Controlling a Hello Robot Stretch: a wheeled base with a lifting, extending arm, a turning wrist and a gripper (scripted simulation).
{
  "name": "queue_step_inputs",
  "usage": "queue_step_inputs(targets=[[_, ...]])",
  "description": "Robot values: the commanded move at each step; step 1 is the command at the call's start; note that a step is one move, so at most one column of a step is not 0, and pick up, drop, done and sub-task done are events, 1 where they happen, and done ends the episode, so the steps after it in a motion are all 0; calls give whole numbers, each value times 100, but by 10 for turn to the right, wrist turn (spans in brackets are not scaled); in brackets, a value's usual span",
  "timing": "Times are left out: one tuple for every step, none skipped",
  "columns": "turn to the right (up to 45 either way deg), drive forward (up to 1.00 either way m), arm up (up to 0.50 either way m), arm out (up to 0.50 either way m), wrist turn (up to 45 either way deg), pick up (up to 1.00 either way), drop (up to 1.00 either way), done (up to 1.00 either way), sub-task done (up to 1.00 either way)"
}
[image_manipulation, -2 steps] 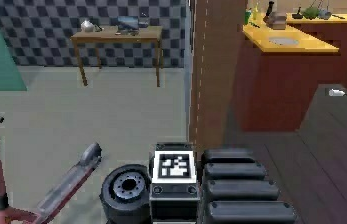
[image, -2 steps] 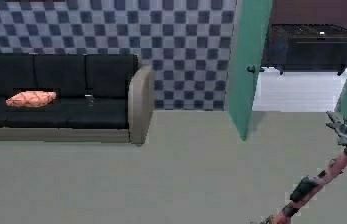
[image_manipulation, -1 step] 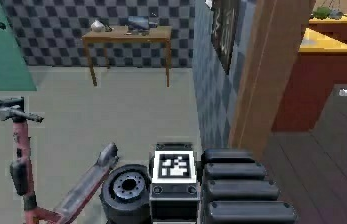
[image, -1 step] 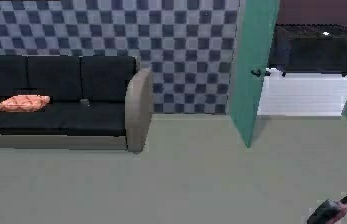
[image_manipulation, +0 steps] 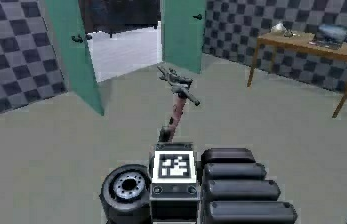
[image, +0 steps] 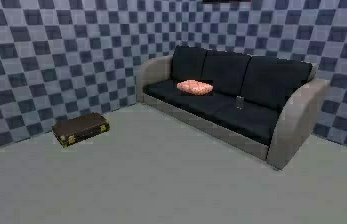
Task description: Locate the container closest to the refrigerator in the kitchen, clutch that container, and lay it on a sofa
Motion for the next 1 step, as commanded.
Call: queue_step_inputs(targets=[[0, 100, 0, 0, 0, 0, 0, 0, 0]])
